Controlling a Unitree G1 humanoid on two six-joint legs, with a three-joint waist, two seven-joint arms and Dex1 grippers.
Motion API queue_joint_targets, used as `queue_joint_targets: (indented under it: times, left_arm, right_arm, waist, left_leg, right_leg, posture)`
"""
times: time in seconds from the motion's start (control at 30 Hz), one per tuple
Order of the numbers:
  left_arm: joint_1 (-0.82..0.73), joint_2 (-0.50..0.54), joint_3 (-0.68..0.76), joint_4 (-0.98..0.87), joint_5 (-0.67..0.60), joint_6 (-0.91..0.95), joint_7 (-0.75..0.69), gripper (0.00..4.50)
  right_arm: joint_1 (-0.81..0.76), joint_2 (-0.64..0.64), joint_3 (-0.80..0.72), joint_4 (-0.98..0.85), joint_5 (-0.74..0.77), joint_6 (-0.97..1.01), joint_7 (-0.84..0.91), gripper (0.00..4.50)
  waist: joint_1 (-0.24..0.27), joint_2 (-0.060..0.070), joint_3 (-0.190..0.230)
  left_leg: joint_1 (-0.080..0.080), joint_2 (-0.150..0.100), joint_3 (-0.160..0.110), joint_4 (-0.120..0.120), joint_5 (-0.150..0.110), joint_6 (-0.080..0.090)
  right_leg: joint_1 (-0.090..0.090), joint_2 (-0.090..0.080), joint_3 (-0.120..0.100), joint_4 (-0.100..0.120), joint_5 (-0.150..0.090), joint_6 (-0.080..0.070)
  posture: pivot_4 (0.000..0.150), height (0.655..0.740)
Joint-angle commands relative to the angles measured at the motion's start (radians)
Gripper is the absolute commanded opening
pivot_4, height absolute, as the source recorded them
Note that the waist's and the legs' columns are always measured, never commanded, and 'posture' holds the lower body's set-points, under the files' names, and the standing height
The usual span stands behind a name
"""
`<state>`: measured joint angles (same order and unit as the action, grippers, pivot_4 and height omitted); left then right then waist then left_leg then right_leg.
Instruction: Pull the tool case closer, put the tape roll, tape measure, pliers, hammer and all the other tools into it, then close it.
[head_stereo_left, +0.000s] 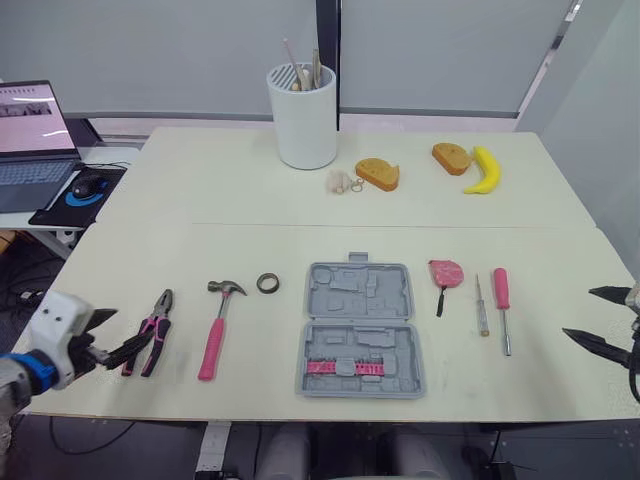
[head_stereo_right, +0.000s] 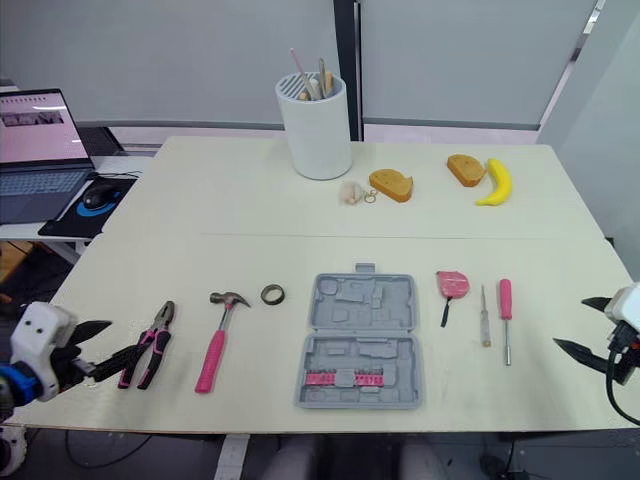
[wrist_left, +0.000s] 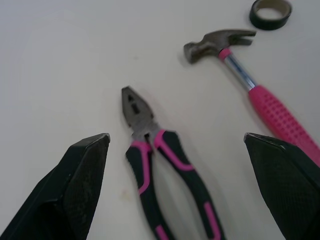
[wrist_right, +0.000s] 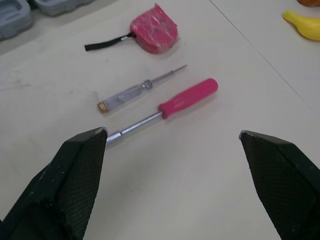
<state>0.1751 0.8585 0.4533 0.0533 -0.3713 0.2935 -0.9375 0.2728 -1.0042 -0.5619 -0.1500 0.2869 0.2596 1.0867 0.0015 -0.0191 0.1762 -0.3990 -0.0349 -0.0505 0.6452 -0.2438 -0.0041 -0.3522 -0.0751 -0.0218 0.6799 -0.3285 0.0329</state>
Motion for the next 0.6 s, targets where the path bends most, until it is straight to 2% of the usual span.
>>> queue_joint_targets:
  times: [0.03,0.13,0.23,0.47,0.5,0.6]
  left_arm:
    - [-0.077,-0.034,-0.143,-0.113,0.012,0.009,-0.014,4.29]
    - [-0.192,-0.092,-0.33,-0.16,0.077,-0.02,-0.028,3.57]
    - [-0.239,-0.122,-0.399,-0.149,0.103,-0.02,-0.023,2.53]
    - [-0.304,-0.175,-0.504,-0.085,0.175,-0.04,0.004,0.19]
    - [-0.311,-0.18,-0.513,-0.074,0.186,-0.048,0.009,0.0]
    - [-0.335,-0.213,-0.55,-0.032,0.225,-0.065,0.039,0.0]
  right_arm:
    - [-0.057,0.026,0.071,-0.117,0.032,0.056,-0.048,4.32]
    - [-0.133,0.064,0.212,-0.193,0.019,0.08,-0.083,3.57]
    - [-0.186,0.09,0.305,-0.213,-0.018,0.1,-0.124,2.51]
    - [-0.287,0.135,0.507,-0.171,-0.131,0.101,-0.193,0.92]
    - [-0.298,0.141,0.531,-0.161,-0.149,0.096,-0.2,0.7]
    - [-0.336,0.178,0.598,-0.116,-0.196,0.084,-0.23,0.12]
  waist:
    - [-0.001,0.0,0.0]
    - [0.0,0.0,0.0]
    - [-0.001,-0.001,0.0]
    - [-0.004,-0.001,0.001]
    - [-0.004,-0.001,0.001]
    - [-0.004,-0.001,0.001]
  left_leg:
    - [0.0,0.0,0.0,0.0,0.0,0.0]
    - [0.0,0.0,0.0,0.001,0.0,0.0]
    - [0.0,0.0,0.001,0.001,0.0,0.0]
    - [0.0,-0.001,0.002,0.001,0.0,0.0]
    - [0.0,-0.001,0.002,0.001,0.0,0.0]
    - [0.0,-0.001,0.002,0.001,0.0,0.0]
  right_leg:
    - [0.0,0.0,0.001,0.0,0.0,0.0]
    - [0.0,0.003,0.002,0.0,0.002,0.002]
    - [0.0,0.004,0.004,0.0,0.004,0.003]
    - [-0.001,0.005,0.006,0.0,0.004,0.003]
    - [-0.001,0.005,0.006,0.0,0.004,0.003]
    - [-0.001,0.005,0.006,0.001,0.004,0.004]
  posture:
    - [0.15,0.74]
    - [0.15,0.74]
    - [0.15,0.74]
    - [0.15,0.74]
    - [0.15,0.74]
    - [0.15,0.74]
